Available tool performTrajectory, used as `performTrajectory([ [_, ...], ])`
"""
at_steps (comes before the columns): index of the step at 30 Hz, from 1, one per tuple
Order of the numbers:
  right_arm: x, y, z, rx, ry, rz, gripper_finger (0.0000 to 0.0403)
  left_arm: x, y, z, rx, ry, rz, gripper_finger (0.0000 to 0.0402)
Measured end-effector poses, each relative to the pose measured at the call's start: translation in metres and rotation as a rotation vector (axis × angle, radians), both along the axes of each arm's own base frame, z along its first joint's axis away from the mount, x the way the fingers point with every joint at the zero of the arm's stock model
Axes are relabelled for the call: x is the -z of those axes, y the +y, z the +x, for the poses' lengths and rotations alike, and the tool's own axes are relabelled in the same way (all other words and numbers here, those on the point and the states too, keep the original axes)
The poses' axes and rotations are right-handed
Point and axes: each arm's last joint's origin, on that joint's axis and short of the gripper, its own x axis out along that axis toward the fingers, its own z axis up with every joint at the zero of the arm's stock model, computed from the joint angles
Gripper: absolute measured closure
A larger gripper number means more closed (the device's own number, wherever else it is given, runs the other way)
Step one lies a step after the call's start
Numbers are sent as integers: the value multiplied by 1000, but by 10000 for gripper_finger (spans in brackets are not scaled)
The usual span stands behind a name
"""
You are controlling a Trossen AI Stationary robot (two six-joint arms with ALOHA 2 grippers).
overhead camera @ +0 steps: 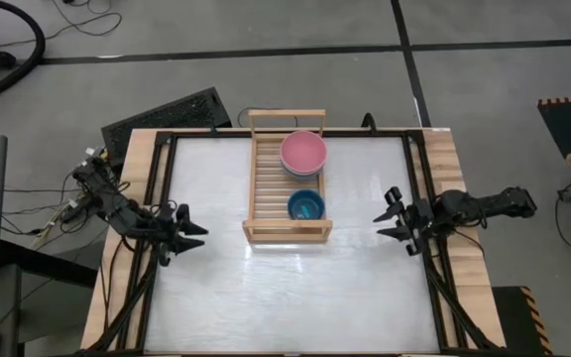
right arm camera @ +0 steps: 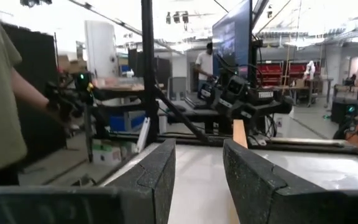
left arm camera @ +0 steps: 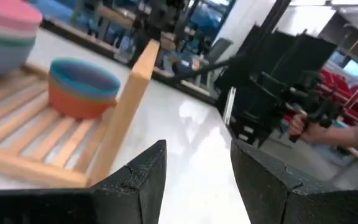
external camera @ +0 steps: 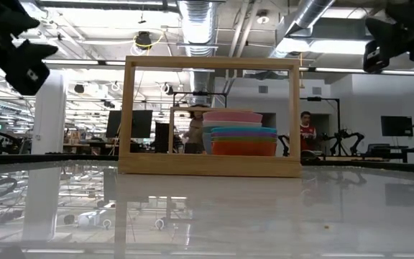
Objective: Place and stack bowls onto a shelf
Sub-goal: Return to Home Position
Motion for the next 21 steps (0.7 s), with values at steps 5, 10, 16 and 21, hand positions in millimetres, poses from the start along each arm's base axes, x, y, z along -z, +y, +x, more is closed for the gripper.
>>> performTrajectory([
  [5,6,0,1,11,53,-25,240,1,-1,-2,63,0,-7,237],
  [10,12,0,2,10,118,-35,240,1,-7,-3,276,-3,24,237],
  [16,18,0,3,10,177,-46,240,5,-15,-8,606,4,130,237],
  [21,18,0,3,10,186,-48,240,4,-19,-13,822,-102,278,237],
])
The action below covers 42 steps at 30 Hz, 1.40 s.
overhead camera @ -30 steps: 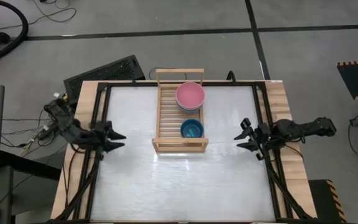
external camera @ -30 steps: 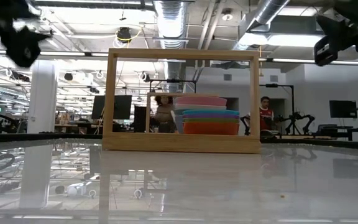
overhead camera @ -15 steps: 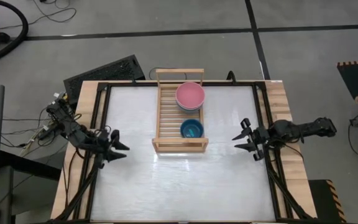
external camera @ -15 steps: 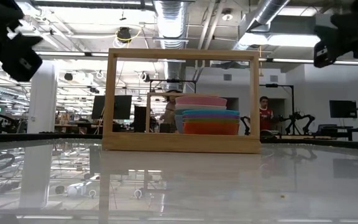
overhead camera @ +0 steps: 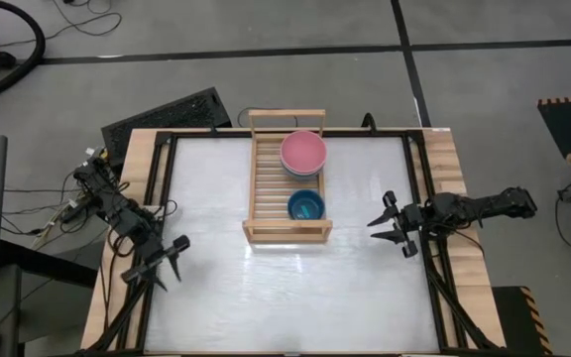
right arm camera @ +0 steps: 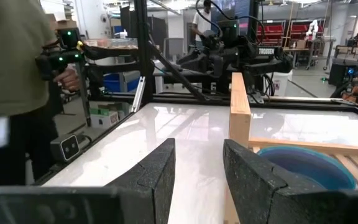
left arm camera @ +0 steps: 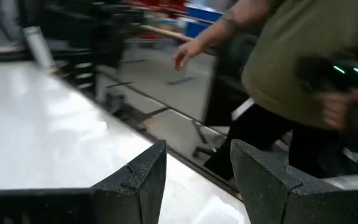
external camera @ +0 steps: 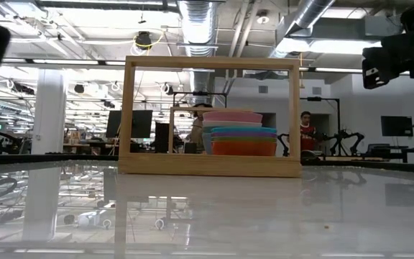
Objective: Place and stack bowls onto a shelf
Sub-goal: Return to Home Position
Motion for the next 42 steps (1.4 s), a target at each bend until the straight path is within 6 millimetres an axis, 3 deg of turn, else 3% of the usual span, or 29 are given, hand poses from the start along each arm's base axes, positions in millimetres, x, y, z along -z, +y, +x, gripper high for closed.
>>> performTrajectory([
  [3,0,0,0,0,4,-1,240,0,-1,-1,57,-33,21,237],
  [14,1,0,0,0,9,0,240,1,1,1,-41,108,-80,237],
  [24,1,0,0,-1,12,0,240,1,2,3,-128,108,-76,237],
  [42,1,0,0,-2,12,-1,240,2,2,3,-134,108,-76,237],
])
